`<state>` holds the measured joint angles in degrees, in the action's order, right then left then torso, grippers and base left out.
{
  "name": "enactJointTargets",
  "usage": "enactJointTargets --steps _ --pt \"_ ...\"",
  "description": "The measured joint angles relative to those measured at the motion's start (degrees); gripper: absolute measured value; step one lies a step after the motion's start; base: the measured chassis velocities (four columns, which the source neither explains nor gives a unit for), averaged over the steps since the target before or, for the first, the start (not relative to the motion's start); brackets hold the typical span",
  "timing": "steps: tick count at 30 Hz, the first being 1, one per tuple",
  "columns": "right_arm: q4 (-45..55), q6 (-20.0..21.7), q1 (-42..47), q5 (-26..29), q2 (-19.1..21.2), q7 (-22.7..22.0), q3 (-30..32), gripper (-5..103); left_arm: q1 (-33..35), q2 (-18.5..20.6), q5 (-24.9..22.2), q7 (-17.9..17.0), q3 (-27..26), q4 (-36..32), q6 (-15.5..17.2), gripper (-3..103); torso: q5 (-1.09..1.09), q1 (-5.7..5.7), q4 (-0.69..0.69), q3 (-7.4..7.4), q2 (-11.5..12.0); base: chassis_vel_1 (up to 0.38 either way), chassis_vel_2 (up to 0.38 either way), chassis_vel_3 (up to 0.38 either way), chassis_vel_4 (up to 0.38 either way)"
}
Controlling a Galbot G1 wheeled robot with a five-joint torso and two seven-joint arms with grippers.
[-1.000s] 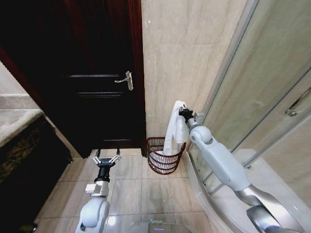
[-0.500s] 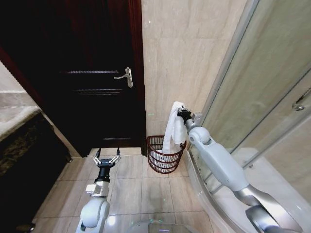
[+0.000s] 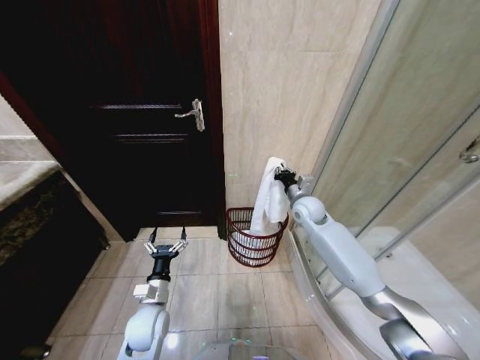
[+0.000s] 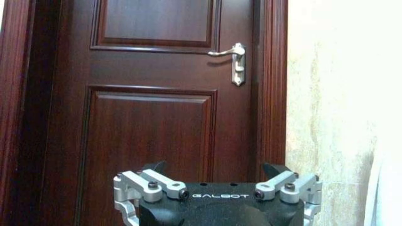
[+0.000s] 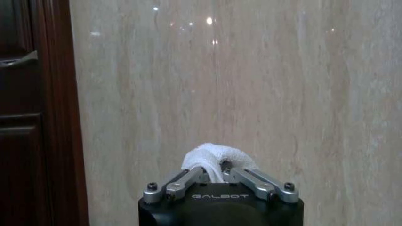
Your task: Discard the used towel into the hamper.
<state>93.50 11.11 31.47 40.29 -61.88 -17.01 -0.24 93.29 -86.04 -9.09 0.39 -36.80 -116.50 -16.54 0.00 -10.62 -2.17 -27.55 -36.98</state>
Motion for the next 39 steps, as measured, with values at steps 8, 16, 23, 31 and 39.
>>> enactJointTargets --steps 8,16,23,31,39 --pt "0.8 0.0 0.9 -0.1 0.4 0.0 -0.2 7 0.3 0.0 0.0 0.0 0.0 0.0 0.0 100 0.0 0.81 0.0 1.07 1.9 0.0 0.0 0.0 0.0" --pt "1.2 0.1 1.2 -0.2 0.6 0.0 -1.0 7 0.8 0.1 0.1 0.0 -0.2 -0.1 -0.3 100 0.0 1.64 0.0 2.15 3.8 0.0 0.0 0.0 0.0" --pt "1.5 0.1 1.2 -0.5 0.4 -0.3 -1.7 7 1.1 0.1 0.1 0.5 -0.3 0.0 -0.6 100 0.0 2.29 0.0 3.18 5.5 0.0 0.0 0.0 0.0" --pt "1.7 0.1 1.2 -0.5 0.4 -0.4 -1.8 7 1.0 0.0 0.0 0.6 -0.2 0.0 -0.6 100 0.0 2.99 0.0 4.31 7.3 0.0 0.0 0.0 0.0" --pt "2.1 0.1 1.5 -0.8 0.3 -0.4 -2.1 7 1.0 0.0 -0.1 0.6 -0.2 0.5 -0.9 100 0.0 3.83 0.0 5.58 9.4 0.0 0.0 0.0 0.0"
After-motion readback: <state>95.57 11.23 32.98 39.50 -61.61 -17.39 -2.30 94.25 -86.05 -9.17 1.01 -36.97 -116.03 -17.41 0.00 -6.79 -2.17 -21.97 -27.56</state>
